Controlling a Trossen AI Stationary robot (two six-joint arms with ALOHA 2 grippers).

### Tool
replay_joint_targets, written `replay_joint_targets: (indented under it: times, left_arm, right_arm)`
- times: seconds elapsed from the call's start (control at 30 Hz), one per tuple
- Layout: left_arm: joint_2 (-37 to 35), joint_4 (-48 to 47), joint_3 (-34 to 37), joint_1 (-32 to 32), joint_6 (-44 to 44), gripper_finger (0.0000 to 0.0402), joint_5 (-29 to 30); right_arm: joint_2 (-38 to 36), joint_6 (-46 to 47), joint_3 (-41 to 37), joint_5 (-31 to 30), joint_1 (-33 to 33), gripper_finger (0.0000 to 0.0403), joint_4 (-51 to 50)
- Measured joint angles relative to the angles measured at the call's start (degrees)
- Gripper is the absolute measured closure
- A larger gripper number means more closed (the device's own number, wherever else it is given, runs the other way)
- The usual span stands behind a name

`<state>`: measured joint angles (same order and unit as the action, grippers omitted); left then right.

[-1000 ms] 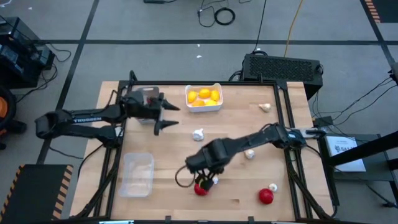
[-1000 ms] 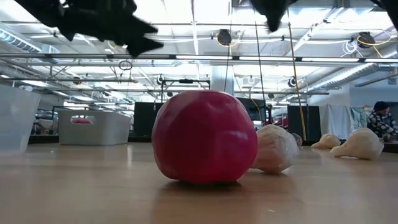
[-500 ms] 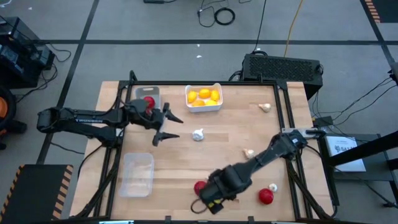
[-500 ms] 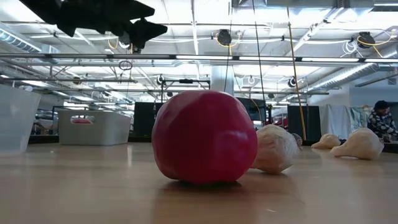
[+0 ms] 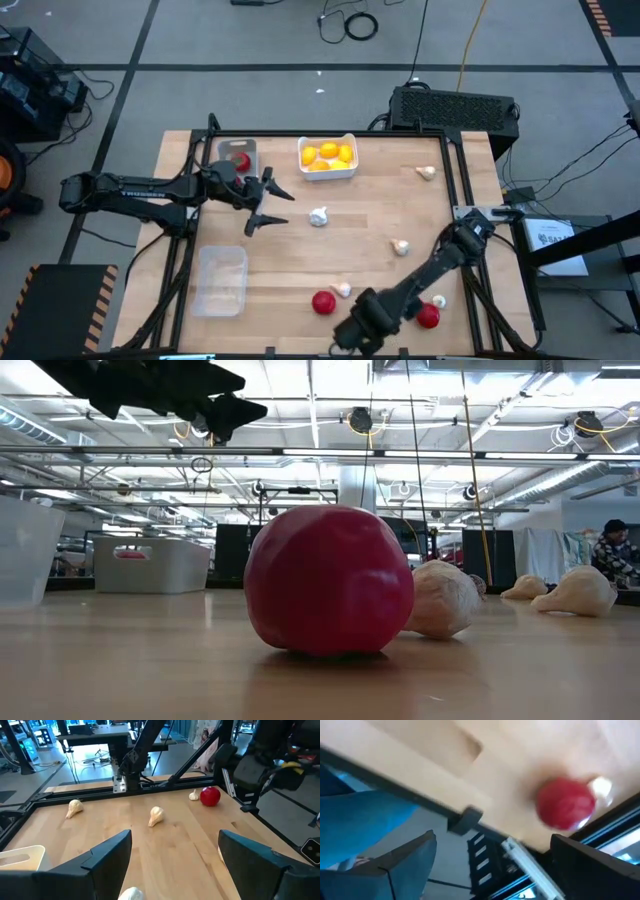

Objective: Sort produce into baskets
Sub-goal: Put the tomato into the gray bin

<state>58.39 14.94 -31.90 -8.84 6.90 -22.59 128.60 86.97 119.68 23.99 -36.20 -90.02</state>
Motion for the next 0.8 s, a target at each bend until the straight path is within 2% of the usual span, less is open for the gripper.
replay_joint_targets:
  times: [0.2,0.37,0.53,0.63,0.7,0.8]
  left_arm:
    - [0.0,-1.5,0.0,0.0,1.2,0.0096,0.0]
    - [0.0,-2.4,0.0,0.0,1.5,0.0096,0.0]
    - [0.0,-2.6,0.0,0.0,2.9,0.0096,0.0]
    - [0.0,-2.7,0.0,-0.1,3.1,0.0096,0.1]
    - [0.0,-2.7,0.0,-0.2,3.1,0.0096,0.1]
    - [0.0,-2.7,0.0,-0.2,4.4,0.0096,0.2]
  right_arm:
    - [-1.5,-11.7,-4.5,1.0,2.5,0.0025,0.0]
    - [-7.9,-15.0,-11.9,-0.9,4.9,0.0025,0.2]
    - [-20.2,-6.3,-23.9,-1.3,4.9,0.0025,3.7]
    - [-26.9,2.6,-31.3,-1.6,3.8,0.0025,11.4]
    - [-30.1,7.6,-35.0,-1.7,2.8,0.0025,16.5]
    - [-32.6,12.2,-37.7,-1.7,1.5,0.0025,18.4]
